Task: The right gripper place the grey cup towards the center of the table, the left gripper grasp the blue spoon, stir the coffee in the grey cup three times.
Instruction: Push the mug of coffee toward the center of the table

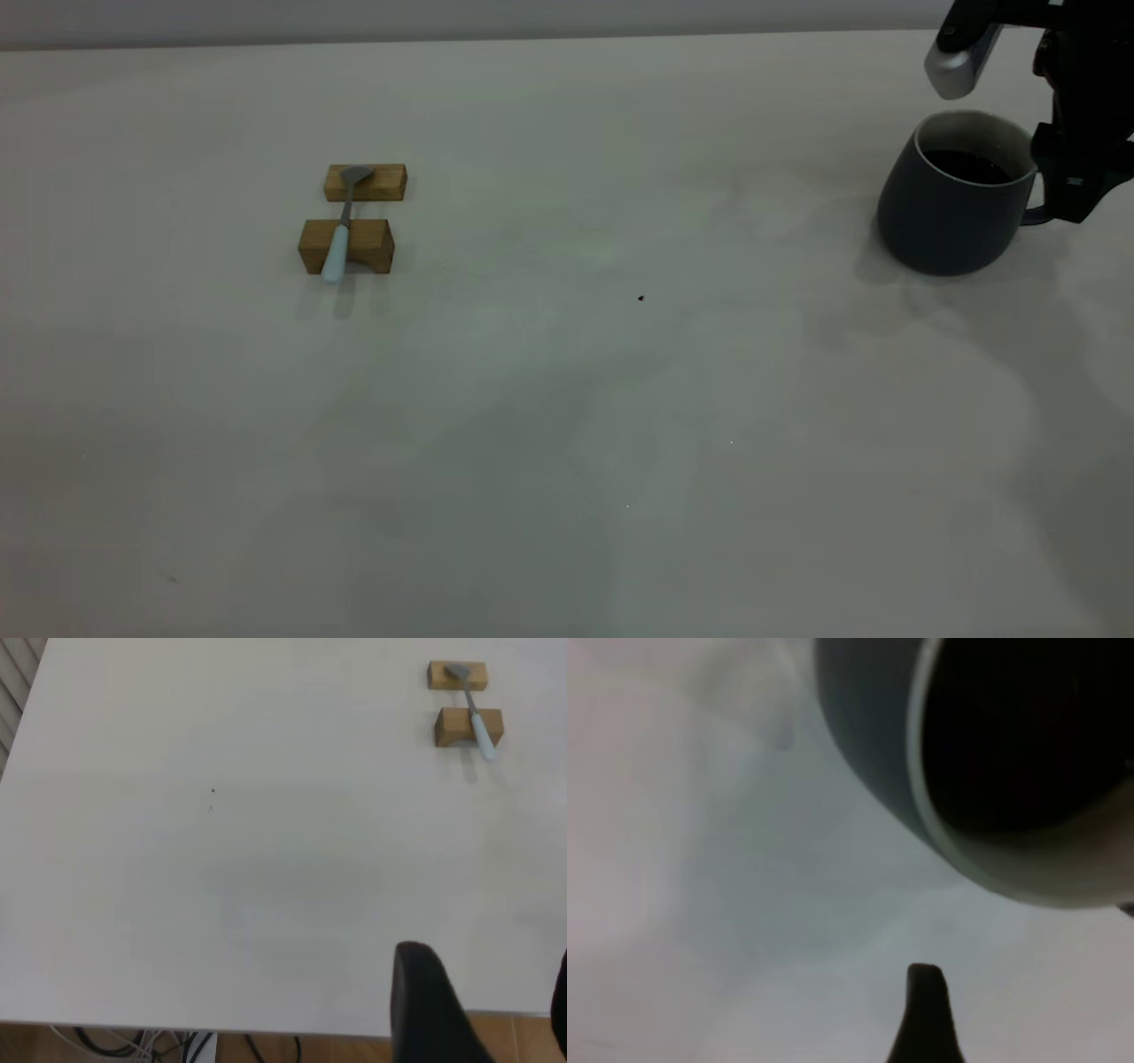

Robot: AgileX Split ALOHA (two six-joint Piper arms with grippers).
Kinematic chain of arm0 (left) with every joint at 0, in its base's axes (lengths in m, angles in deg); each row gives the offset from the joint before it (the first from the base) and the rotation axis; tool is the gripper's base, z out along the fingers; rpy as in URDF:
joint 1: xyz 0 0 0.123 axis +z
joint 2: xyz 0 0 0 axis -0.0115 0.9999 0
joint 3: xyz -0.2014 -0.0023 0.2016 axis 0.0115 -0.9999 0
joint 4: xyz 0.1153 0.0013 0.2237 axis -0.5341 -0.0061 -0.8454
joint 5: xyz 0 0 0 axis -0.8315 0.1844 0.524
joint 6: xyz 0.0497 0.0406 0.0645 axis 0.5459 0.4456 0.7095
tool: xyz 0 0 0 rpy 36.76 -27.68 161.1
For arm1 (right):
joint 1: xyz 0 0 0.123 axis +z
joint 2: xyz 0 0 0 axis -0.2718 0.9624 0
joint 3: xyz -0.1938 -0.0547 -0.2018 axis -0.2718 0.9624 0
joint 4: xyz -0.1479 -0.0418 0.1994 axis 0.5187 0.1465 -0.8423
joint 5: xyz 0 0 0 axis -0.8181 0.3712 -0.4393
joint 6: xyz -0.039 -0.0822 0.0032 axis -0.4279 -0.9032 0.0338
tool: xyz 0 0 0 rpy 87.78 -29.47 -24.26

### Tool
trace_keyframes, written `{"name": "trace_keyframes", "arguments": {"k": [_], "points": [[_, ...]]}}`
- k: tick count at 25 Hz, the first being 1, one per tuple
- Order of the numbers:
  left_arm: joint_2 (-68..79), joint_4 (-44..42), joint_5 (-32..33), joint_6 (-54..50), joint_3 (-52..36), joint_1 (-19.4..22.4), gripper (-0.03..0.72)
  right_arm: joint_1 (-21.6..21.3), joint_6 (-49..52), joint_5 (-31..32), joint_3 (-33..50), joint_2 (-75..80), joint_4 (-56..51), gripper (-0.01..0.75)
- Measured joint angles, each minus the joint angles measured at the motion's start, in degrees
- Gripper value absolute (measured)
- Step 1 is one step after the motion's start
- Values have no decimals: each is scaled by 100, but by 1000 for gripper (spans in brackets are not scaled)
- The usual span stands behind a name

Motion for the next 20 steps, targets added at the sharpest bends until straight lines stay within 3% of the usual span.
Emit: {"name": "trace_keyframes", "arguments": {"k": [10, 20], "points": [[0, 0, 0, 0, 0, 0, 419, -382, -238, -547, -70, 191, 310, 628], [0, 0, 0, 0, 0, 0, 419, -401, -1010, -1304, -103, 601, 327, 622]]}}
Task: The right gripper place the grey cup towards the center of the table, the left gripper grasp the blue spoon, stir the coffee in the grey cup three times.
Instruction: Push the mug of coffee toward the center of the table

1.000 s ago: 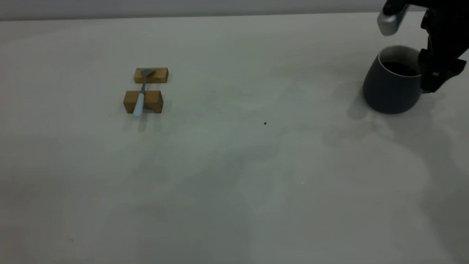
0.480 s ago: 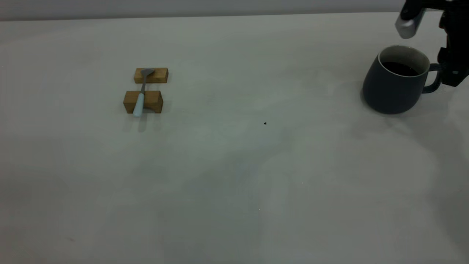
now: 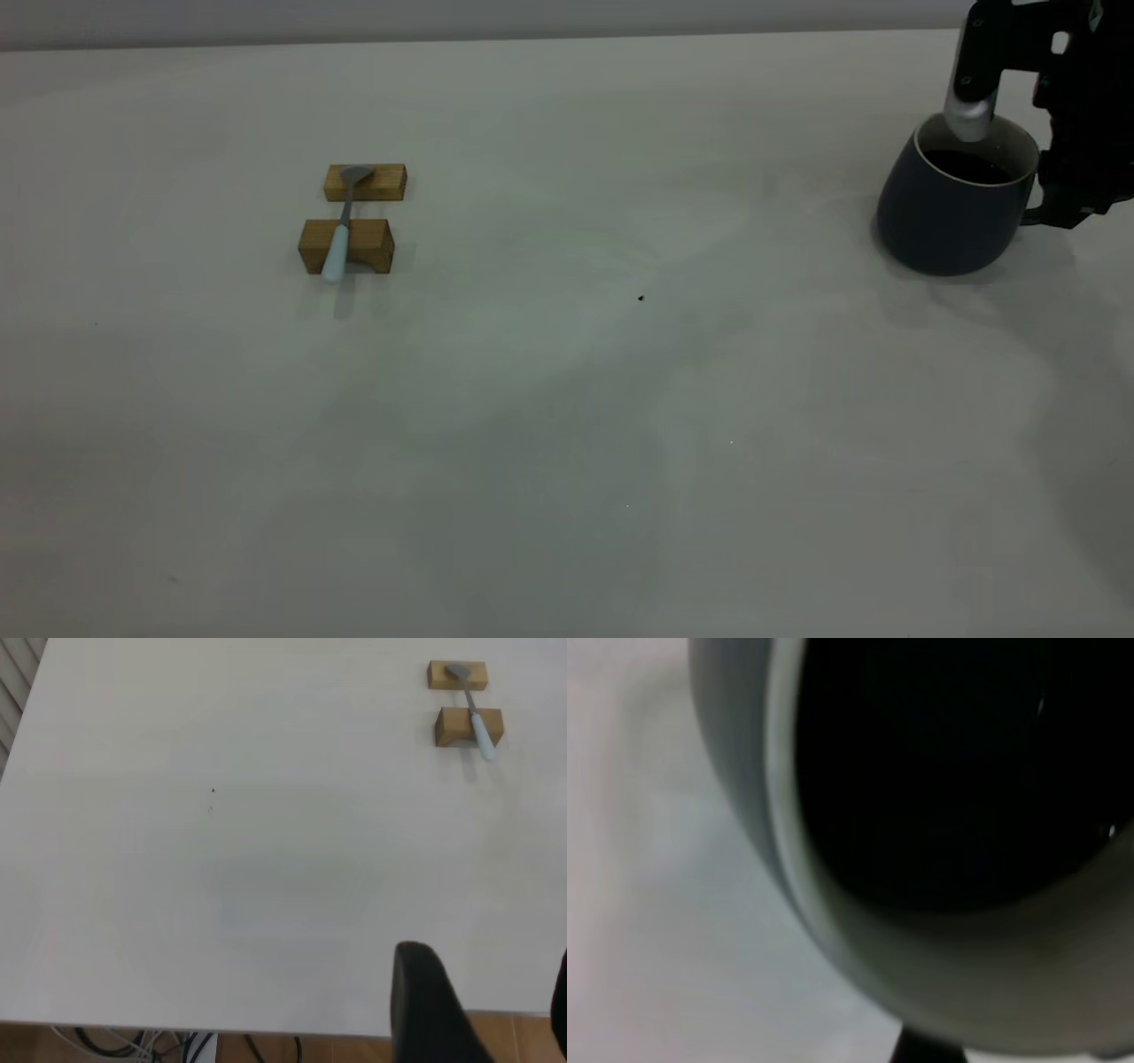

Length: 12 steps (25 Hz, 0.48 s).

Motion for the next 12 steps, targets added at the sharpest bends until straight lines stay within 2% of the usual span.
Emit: {"name": "trace_keyframes", "arguments": {"k": [8, 12], "points": [[0, 0, 0, 6, 0, 0, 419, 0, -49, -220, 0, 26, -69, 613], [0, 0, 0, 6, 0, 0, 419, 41, -61, -215, 0, 26, -151, 583]]}}
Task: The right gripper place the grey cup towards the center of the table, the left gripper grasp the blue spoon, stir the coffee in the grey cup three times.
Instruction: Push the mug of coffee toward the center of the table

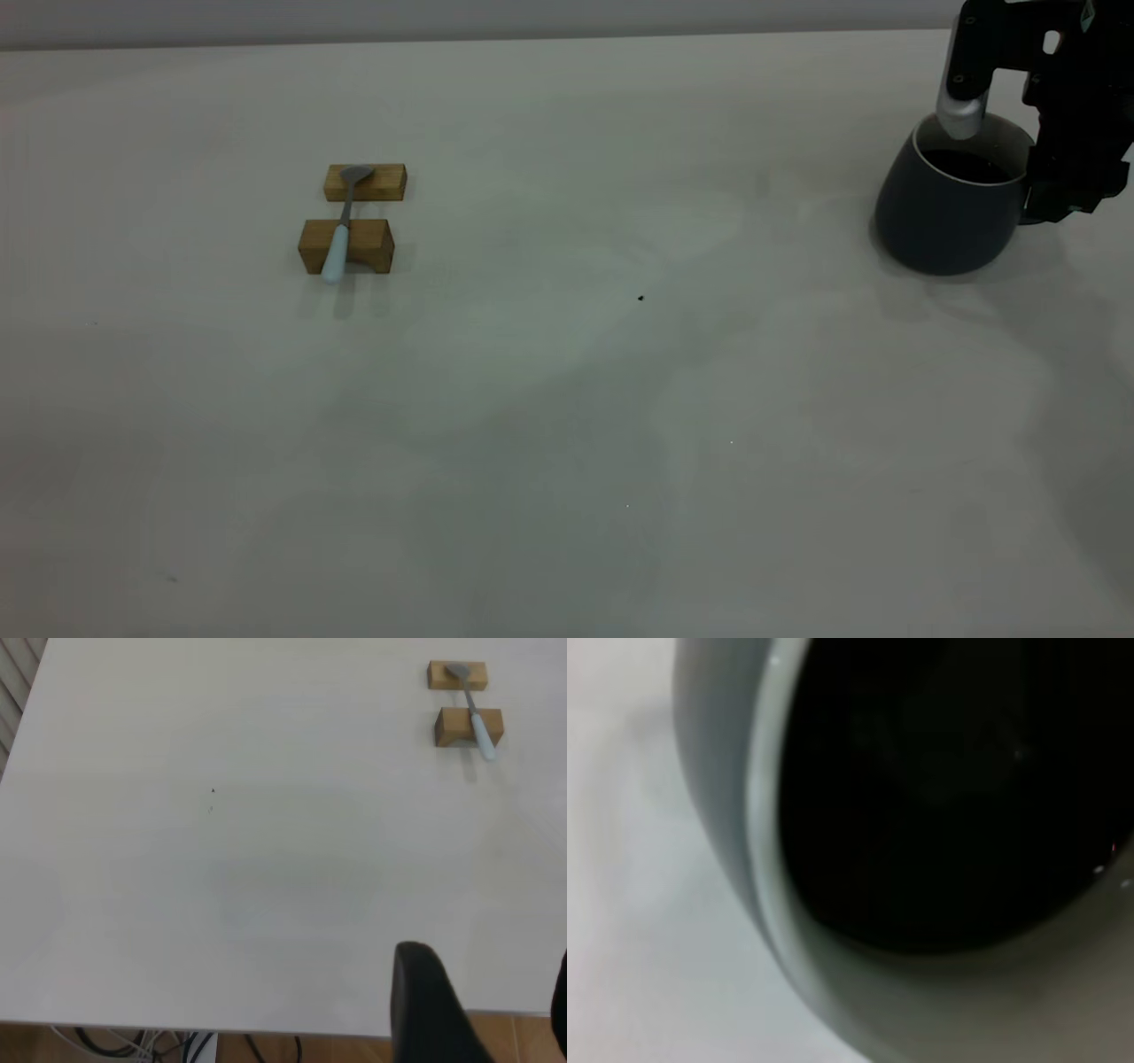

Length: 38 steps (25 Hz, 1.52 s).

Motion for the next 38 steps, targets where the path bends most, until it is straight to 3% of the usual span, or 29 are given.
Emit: {"name": "trace_keyframes", "arguments": {"k": [9, 19, 25, 32, 38], "points": [[0, 0, 0, 0, 0, 0, 419, 141, -5, 166, 0, 4, -687, 451], [0, 0, 0, 0, 0, 0, 419, 311, -5, 459, 0, 4, -1851, 179], [0, 0, 0, 0, 0, 0, 419, 574, 26, 546, -8, 4, -2392, 168], [0, 0, 0, -6, 0, 0, 419, 1502, 490, 464, -8, 4, -2572, 168], [0, 0, 0, -6, 0, 0, 419, 2047, 1125, 158, -8, 11, -2597, 167]]}}
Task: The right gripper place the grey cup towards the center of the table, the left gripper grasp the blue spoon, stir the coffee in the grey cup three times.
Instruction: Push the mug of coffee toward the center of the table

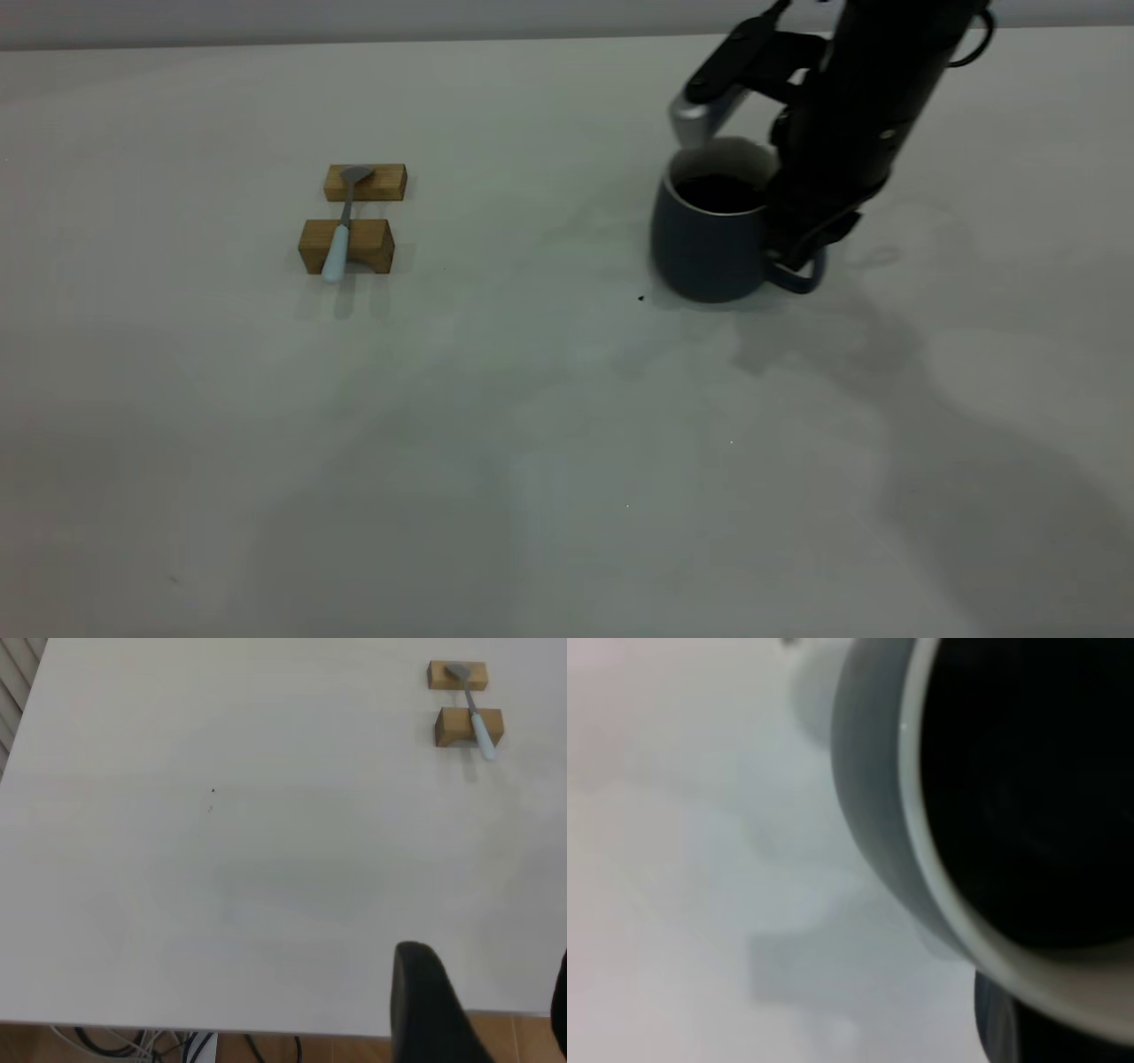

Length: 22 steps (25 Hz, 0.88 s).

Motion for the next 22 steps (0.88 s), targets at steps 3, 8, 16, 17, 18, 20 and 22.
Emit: {"name": "trace_keyframes", "arguments": {"k": [3, 8, 16, 17, 18, 20, 22], "points": [[0, 0, 0, 0, 0, 0, 419, 167, 241, -182, 0, 17, 0, 167], [0, 0, 0, 0, 0, 0, 419, 344, 409, -450, 0, 43, -15, 167], [0, 0, 0, 0, 0, 0, 419, 393, 480, -600, 6, 50, -146, 169], [0, 0, 0, 0, 0, 0, 419, 393, 480, -620, 6, 50, -168, 179], [0, 0, 0, 0, 0, 0, 419, 393, 487, -646, 6, 50, -183, 193], [0, 0, 0, 0, 0, 0, 419, 393, 501, -761, 6, 50, -188, 267], [0, 0, 0, 0, 0, 0, 419, 393, 507, -786, 6, 50, -195, 364]]}}
